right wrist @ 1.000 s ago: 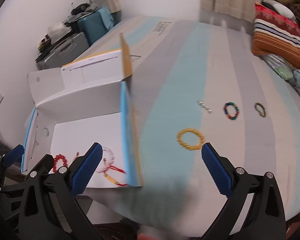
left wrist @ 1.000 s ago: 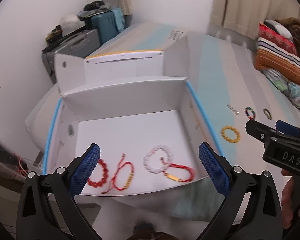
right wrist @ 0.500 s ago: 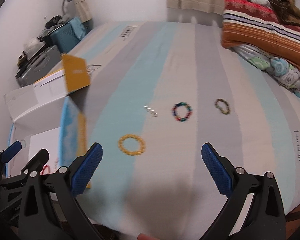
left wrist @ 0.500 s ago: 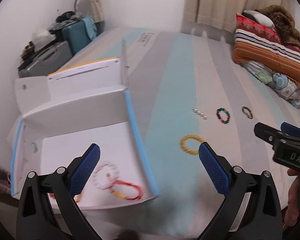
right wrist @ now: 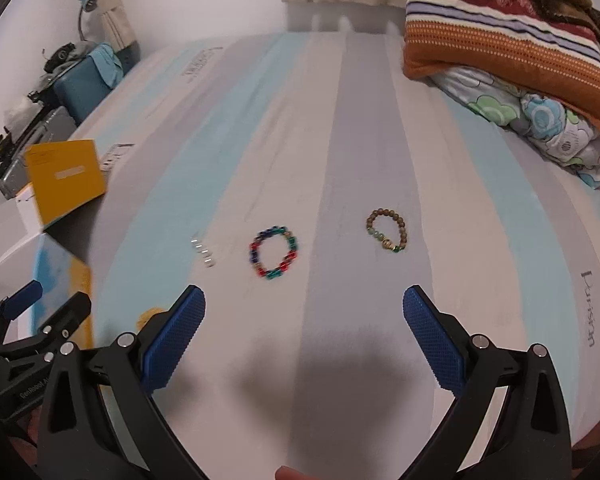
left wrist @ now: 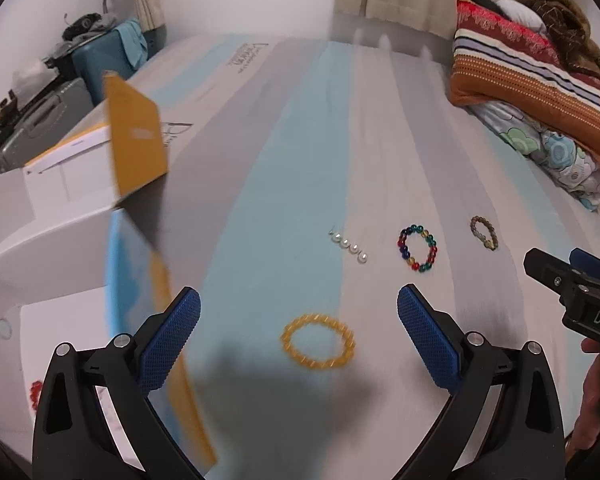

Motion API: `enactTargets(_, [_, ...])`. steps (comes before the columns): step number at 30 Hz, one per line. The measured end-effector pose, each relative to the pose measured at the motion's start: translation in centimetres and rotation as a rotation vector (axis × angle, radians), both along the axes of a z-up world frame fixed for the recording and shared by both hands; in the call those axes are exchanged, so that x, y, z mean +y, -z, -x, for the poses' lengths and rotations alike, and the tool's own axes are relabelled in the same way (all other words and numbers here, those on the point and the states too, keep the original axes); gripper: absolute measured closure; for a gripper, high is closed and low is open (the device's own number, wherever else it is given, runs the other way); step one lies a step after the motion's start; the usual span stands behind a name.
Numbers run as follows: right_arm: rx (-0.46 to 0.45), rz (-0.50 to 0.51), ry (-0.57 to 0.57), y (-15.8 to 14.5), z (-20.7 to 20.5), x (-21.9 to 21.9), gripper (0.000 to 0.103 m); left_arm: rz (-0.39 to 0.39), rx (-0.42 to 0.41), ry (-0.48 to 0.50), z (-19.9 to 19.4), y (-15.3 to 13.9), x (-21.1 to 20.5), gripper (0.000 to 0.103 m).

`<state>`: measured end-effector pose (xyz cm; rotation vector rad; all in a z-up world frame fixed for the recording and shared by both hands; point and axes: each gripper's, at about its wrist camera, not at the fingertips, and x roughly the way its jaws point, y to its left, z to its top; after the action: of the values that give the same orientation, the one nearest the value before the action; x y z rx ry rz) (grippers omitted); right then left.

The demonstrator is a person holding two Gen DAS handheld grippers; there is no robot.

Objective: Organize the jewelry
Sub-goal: 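Withdraw both tools from the box toward the remaining bracelets, then grasp the pearl strand with the left tool while the right tool grasps the wooden bracelet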

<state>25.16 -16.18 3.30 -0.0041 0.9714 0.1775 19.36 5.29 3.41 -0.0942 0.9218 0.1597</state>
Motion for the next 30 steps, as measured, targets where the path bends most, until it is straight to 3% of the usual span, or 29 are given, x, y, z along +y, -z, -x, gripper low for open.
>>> enactTargets(15, [0.145,0.050,0.008,8.6,-11.8,-2.4,0.008,-0.003,0.104,0.016,-9.9,6.2,-2.8,0.006])
enactTargets(22, [0.189,0.013,0.020,11.2,-14.6,-3.5,0.008,0.034,0.189,0.011,-12.0,9.4,-2.6,0.006])
enactTargets(30, [0.219,-0.002,0.037,13.5,-16.3,-4.9,0.012,0.008,0.218,-0.005,-13.7,11.2,-2.9,0.007])
